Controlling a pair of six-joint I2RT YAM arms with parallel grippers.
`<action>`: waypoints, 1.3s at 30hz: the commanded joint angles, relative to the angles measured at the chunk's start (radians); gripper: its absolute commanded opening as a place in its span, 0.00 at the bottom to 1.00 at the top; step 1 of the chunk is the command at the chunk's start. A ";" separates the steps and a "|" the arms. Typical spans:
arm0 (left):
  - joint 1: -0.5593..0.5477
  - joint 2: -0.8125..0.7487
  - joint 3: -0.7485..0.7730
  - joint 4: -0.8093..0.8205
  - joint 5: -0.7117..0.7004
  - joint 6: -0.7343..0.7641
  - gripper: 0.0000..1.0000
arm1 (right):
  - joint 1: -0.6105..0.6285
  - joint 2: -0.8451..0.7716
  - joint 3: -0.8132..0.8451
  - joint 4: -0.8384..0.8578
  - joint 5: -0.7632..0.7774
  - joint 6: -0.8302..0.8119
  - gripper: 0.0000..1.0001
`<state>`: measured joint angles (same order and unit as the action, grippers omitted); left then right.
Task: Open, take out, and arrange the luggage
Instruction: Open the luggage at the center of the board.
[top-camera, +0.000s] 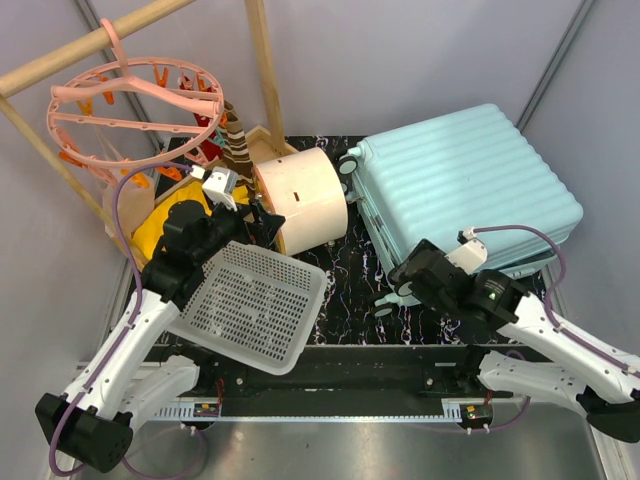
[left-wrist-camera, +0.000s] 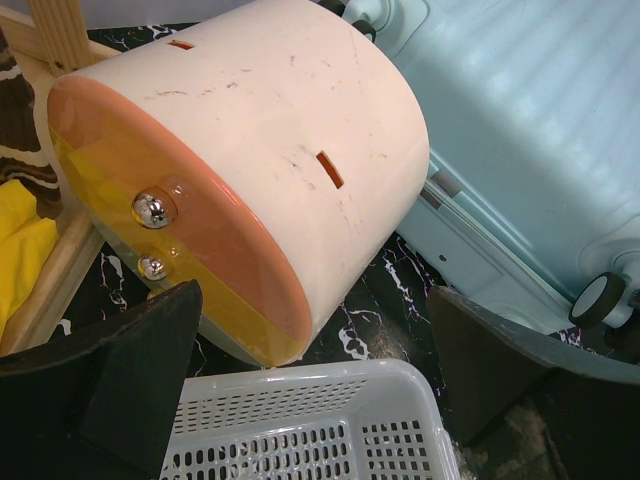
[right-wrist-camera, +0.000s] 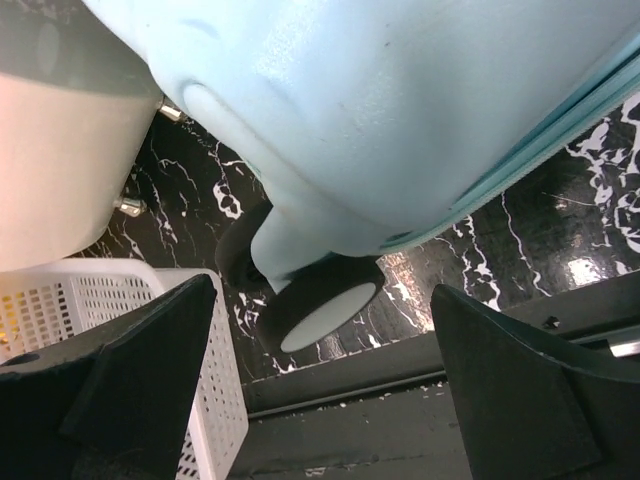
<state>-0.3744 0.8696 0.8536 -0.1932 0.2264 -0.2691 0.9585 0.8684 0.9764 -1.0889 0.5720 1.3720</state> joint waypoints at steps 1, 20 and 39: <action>-0.004 -0.015 0.044 0.034 -0.016 0.001 0.99 | 0.014 0.072 -0.004 0.087 0.052 0.096 0.98; -0.031 -0.026 0.058 0.009 -0.038 0.024 0.99 | 0.031 0.198 -0.077 0.112 0.282 0.245 0.21; -0.075 -0.029 0.051 0.037 -0.007 0.076 0.99 | 0.017 -0.143 -0.117 -0.296 0.451 0.346 0.00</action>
<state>-0.4240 0.8627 0.8646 -0.2115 0.2062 -0.2420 0.9859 0.7700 0.8631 -1.2491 0.8539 1.6760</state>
